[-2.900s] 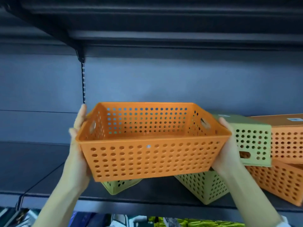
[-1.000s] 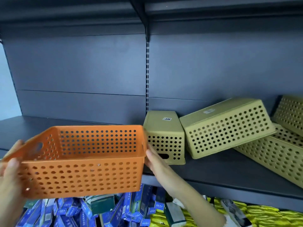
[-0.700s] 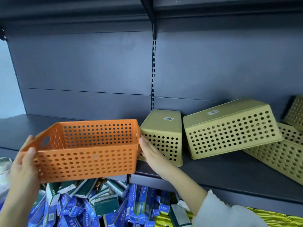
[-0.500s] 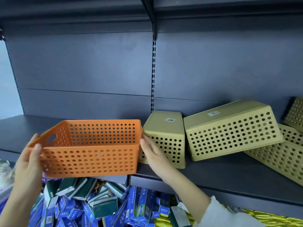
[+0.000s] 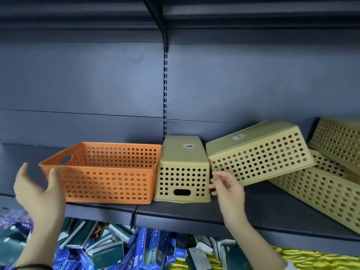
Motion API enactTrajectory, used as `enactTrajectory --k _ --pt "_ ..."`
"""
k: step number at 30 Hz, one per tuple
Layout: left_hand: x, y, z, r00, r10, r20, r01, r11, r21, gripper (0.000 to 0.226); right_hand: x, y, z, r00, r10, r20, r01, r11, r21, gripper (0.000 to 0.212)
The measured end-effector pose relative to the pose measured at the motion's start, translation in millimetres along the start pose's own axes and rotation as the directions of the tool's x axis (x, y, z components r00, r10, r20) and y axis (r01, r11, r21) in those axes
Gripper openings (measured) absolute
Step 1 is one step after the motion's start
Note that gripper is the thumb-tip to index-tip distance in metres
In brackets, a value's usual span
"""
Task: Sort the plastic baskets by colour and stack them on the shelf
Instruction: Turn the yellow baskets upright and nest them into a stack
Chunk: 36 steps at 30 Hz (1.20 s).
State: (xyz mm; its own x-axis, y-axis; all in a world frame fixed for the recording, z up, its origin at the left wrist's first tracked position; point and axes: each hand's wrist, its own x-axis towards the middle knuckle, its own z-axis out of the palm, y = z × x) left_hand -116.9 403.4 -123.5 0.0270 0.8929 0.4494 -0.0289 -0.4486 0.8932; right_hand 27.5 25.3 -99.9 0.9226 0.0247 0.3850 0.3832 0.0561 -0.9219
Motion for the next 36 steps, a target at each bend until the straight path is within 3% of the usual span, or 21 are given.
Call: enactTrajectory --k 2,3,6,8,12,14,16,23,27,32,34,36 --pt "-43 48 2 0.976 0.211 -0.053 -0.211 0.977 0.022 0.034 7 13 -28 0.976 0.072 -0.207 -0.056 0.995 0.081 0.014" --pt "-69 71 8 0.936 0.353 0.019 -0.353 0.935 0.028 0.034 12 18 -40 0.955 0.122 -0.271 -0.093 0.989 0.117 0.013" --pt "-143 140 29 0.652 0.703 0.284 -0.710 0.698 -0.096 0.026 30 27 -67 0.921 0.240 -0.306 -0.203 0.968 0.148 0.038" --pt "-171 153 55 0.475 0.750 0.461 -0.793 0.591 -0.145 0.024 44 21 -76 0.928 0.274 -0.253 -0.228 0.954 0.195 0.053" --pt "-214 171 107 0.367 0.602 0.709 -0.808 0.584 -0.079 0.045 65 12 -97 0.948 0.286 -0.140 -0.224 0.911 0.348 0.034" --pt "-228 173 125 0.360 0.527 0.770 -0.819 0.573 -0.009 0.059 67 8 -108 0.972 0.226 -0.061 -0.178 0.883 0.434 0.032" --pt "-236 177 135 0.397 0.504 0.767 -0.839 0.537 0.081 0.066 67 -3 -118 0.989 0.146 -0.012 -0.124 0.876 0.467 0.031" --pt "-283 201 145 0.470 0.486 0.736 -0.773 0.630 0.077 0.116 86 -89 -138 0.988 -0.154 -0.029 0.155 0.928 0.338 0.014" --pt "-289 211 144 0.519 0.634 0.573 -0.776 0.630 0.005 0.092 90 -126 -136 0.973 -0.226 0.041 0.206 0.936 0.284 0.013" --pt "-276 222 136 0.369 0.805 0.465 -0.810 0.524 -0.265 0.052 97 -138 -133 0.968 -0.234 0.094 0.210 0.954 0.216 0.016" --pt "-276 222 134 0.406 0.823 0.398 -0.775 0.541 -0.326 0.049 99 -136 -129 0.973 -0.201 0.116 0.175 0.963 0.204 0.017" --pt "-281 224 134 0.502 0.784 0.365 -0.716 0.613 -0.334 0.050 96 -134 -125 0.964 -0.168 0.204 0.128 0.972 0.197 0.024"
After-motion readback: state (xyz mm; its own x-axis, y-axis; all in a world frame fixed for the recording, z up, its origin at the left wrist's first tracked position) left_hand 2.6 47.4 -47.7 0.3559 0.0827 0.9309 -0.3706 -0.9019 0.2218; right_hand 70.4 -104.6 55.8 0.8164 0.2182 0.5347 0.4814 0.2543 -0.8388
